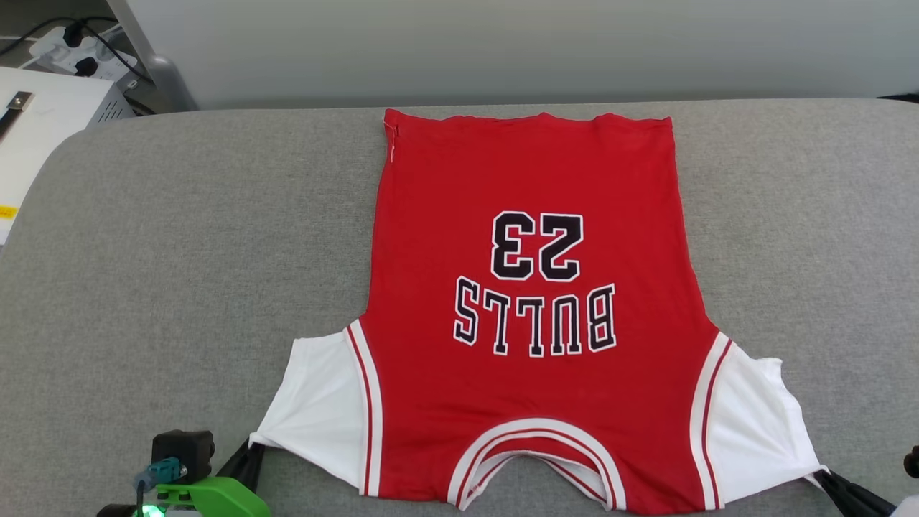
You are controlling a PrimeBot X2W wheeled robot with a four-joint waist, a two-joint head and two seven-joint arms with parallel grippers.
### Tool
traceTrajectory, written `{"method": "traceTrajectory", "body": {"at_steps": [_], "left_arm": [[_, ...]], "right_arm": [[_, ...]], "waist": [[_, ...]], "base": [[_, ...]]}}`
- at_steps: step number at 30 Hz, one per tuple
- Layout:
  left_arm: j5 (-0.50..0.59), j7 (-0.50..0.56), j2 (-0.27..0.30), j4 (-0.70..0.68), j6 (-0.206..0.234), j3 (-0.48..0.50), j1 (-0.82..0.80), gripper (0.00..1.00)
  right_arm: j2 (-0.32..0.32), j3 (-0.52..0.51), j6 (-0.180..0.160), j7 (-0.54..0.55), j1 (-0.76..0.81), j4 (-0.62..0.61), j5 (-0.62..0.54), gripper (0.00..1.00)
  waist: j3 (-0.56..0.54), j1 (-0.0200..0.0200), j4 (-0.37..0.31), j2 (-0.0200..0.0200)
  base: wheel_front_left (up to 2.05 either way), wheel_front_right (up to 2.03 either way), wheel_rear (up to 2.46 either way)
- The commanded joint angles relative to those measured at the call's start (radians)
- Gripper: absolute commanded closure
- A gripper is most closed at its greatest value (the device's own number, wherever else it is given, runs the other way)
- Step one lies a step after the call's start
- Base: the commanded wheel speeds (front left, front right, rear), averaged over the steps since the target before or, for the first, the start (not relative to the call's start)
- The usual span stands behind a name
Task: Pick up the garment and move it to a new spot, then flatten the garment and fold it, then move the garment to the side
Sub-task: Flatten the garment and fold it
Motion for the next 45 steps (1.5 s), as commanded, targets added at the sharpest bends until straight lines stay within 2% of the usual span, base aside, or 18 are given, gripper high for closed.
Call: {"method": "traceTrajectory", "body": {"at_steps": [1, 2, 4, 10, 15, 20, 23, 27, 30, 32, 37, 42, 45], "left_arm": [[0.012, -0.005, 0.008, -0.010, 0.010, 0.012, 0.015, 1.00], [0.023, -0.005, 0.006, -0.019, 0.014, 0.019, 0.012, 1.00], [0.050, -0.005, 0.000, -0.040, 0.023, 0.031, 0.005, 1.00], [0.130, -0.006, -0.028, -0.115, 0.053, 0.074, -0.032, 1.00], [0.200, -0.006, -0.045, -0.178, 0.068, 0.095, -0.069, 1.00], [0.261, -0.006, -0.075, -0.236, 0.079, 0.103, -0.130, 1.00], [0.287, -0.006, -0.091, -0.263, 0.081, 0.110, -0.157, 1.00], [0.312, -0.006, -0.114, -0.300, 0.076, 0.127, -0.178, 1.00], [0.336, -0.006, -0.134, -0.324, 0.076, 0.135, -0.193, 1.00], [0.351, -0.006, -0.148, -0.337, 0.072, 0.137, -0.204, 1.00], [0.381, -0.006, -0.187, -0.349, 0.057, 0.145, -0.223, 1.00], [0.408, -0.006, -0.218, -0.342, 0.038, 0.156, -0.242, 1.00], [0.421, -0.006, -0.233, -0.334, 0.025, 0.160, -0.250, 1.00]], "right_arm": [[0.007, -0.026, -0.001, 0.018, 0.012, -0.013, -0.007, 0.89], [0.011, -0.038, -0.001, 0.036, 0.015, -0.024, -0.014, 0.84], [0.012, -0.073, -0.001, 0.071, 0.008, -0.047, -0.042, 0.00], [-0.017, -0.253, -0.001, 0.146, -0.046, -0.175, -0.077, 0.00], [-0.046, -0.457, -0.001, 0.217, -0.185, -0.307, -0.107, 0.00], [-0.042, -0.543, -0.001, 0.413, -0.424, -0.365, -0.153, 0.00], [-0.040, -0.526, -0.001, 0.579, -0.585, -0.335, -0.174, 0.00], [-0.019, -0.479, -0.001, 0.898, -0.795, -0.218, -0.159, 0.00], [0.012, -0.471, -0.001, 1.094, -0.943, -0.118, -0.212, 0.00], [0.034, -0.469, -0.001, 1.182, -1.021, -0.072, -0.256, 0.00], [0.090, -0.480, -0.001, 1.289, -1.165, 0.008, -0.359, 0.00], [0.125, -0.488, -0.001, 1.302, -1.221, 0.074, -0.445, 0.00], [0.142, -0.491, -0.001, 1.292, -1.203, 0.105, -0.464, 0.00]], "waist": [[0.008, 0.0001, 0.003, 0.0000], [0.011, 0.0001, 0.004, 0.0000], [0.025, 0.0001, 0.007, 0.0000], [0.074, 0.0001, 0.030, 0.0000], [0.149, 0.0001, 0.068, 0.0000], [0.252, 0.0001, 0.127, 0.0000], [0.309, 0.0001, 0.161, 0.0000], [0.382, 0.0001, 0.206, 0.0000], [0.436, 0.0001, 0.238, 0.0000], [0.471, 0.0001, 0.261, 0.0000], [0.547, 0.0001, 0.306, 0.0000], [0.597, 0.0001, 0.332, 0.0000], [0.611, 0.0001, 0.341, 0.0000]], "base": [[0.00, 0.00, 0.00], [0.00, 0.00, 0.00], [0.00, 0.00, 0.00], [0.00, 0.00, 0.00], [0.00, 0.00, 0.00], [0.00, 0.00, 0.00], [0.00, 0.00, 0.00], [0.00, 0.00, 0.00], [0.00, 0.00, 0.00], [0.00, 0.00, 0.00], [0.00, 0.00, 0.00], [0.00, 0.00, 0.00], [0.00, 0.00, 0.00]]}}
